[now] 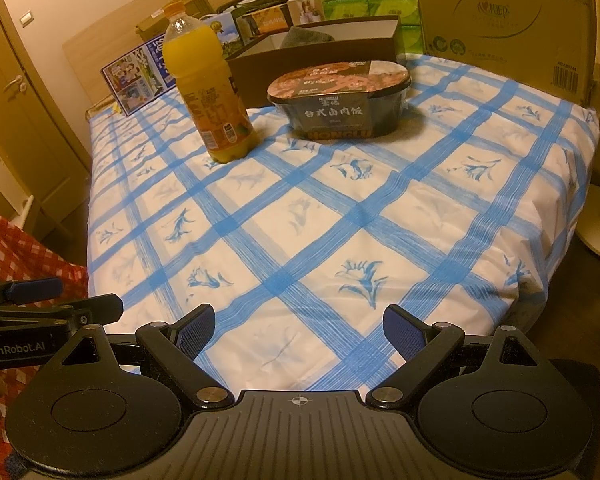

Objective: Organize soft objects

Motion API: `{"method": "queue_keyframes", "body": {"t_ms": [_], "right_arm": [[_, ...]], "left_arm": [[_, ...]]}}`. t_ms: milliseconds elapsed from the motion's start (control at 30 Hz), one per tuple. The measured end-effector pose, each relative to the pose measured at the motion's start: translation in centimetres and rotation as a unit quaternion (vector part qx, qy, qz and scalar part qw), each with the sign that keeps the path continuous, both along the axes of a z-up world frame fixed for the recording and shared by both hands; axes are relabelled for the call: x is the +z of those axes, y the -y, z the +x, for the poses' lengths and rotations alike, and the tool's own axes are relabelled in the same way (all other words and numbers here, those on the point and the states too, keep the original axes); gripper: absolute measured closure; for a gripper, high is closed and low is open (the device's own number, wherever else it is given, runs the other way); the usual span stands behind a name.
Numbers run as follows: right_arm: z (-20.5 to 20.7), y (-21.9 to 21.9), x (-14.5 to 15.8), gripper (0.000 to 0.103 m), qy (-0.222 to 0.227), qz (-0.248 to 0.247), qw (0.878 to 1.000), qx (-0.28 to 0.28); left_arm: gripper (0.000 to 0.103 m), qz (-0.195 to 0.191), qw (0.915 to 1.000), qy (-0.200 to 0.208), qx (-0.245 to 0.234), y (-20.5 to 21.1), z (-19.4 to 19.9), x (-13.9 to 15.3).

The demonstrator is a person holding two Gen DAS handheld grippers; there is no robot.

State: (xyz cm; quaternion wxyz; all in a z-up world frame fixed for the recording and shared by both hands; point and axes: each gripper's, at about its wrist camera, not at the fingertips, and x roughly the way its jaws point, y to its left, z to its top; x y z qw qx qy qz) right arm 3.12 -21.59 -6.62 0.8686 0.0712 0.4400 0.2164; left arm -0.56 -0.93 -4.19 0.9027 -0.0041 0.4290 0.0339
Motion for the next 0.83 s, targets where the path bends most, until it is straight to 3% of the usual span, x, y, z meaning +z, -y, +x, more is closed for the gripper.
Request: {"method": "queue_keyframes", "body": {"t_ms": [833], "right_arm": [[0.5, 0.0, -0.8, 0.012, -0.015, 0.001, 1.0, -0.003]], "left_arm": [[0.015, 0.001, 0.9999, -0.016, 0.001, -0.1, 0.6, -1.1]]}}
